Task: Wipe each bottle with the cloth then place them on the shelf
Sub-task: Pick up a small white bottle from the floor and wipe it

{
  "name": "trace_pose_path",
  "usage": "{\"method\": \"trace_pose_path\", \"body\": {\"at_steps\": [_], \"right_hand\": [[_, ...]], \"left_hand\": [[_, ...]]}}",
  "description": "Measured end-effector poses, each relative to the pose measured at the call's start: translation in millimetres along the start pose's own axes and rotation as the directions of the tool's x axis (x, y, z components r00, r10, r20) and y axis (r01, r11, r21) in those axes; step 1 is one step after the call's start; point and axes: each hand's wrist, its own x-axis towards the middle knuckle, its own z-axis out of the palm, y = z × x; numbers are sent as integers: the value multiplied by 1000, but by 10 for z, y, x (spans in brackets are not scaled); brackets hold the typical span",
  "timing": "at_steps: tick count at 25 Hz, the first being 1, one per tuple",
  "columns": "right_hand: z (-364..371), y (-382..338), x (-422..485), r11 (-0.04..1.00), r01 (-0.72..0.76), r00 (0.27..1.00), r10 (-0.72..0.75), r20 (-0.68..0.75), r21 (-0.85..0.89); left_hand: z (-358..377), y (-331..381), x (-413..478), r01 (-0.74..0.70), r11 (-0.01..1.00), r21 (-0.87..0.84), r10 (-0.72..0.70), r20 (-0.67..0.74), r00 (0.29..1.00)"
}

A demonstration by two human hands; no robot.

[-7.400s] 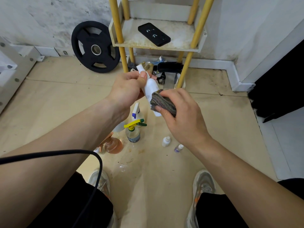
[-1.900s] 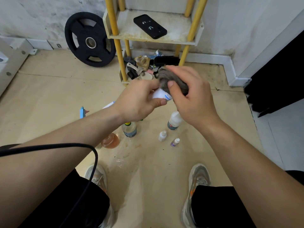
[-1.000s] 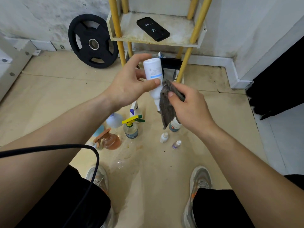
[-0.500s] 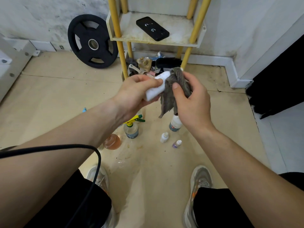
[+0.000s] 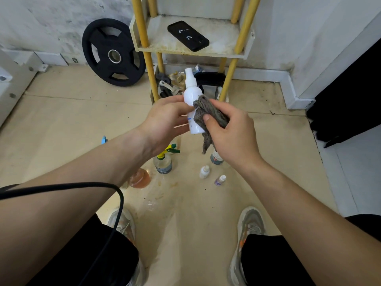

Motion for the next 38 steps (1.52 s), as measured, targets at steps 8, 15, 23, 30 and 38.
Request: {"method": "trace_pose_path", "body": {"at_steps": [8,15,23,30,38], "right_hand": [[-41,-27,21,995,-21,998,26,-56,98],[-20,-8,67,991,-70,996,75,-47,115],[11,19,59,985,-87,995,93,-31,152],[11,53,78,982,-126,990,133,-44,139],[60,21,41,982,-74,993,89,-83,171]], "left_hand": [[64,-44,-39,14,997,-71,-8,74,997],[73,-54,-15,15,1000,7,-15,-44,999],[130,-97,-34,-1,998,-56,-3,-76,997],[147,-44,-85,38,982,-184,-39,-2,999],[190,-89,-64,23,986,-165,-26,-21,999]]}}
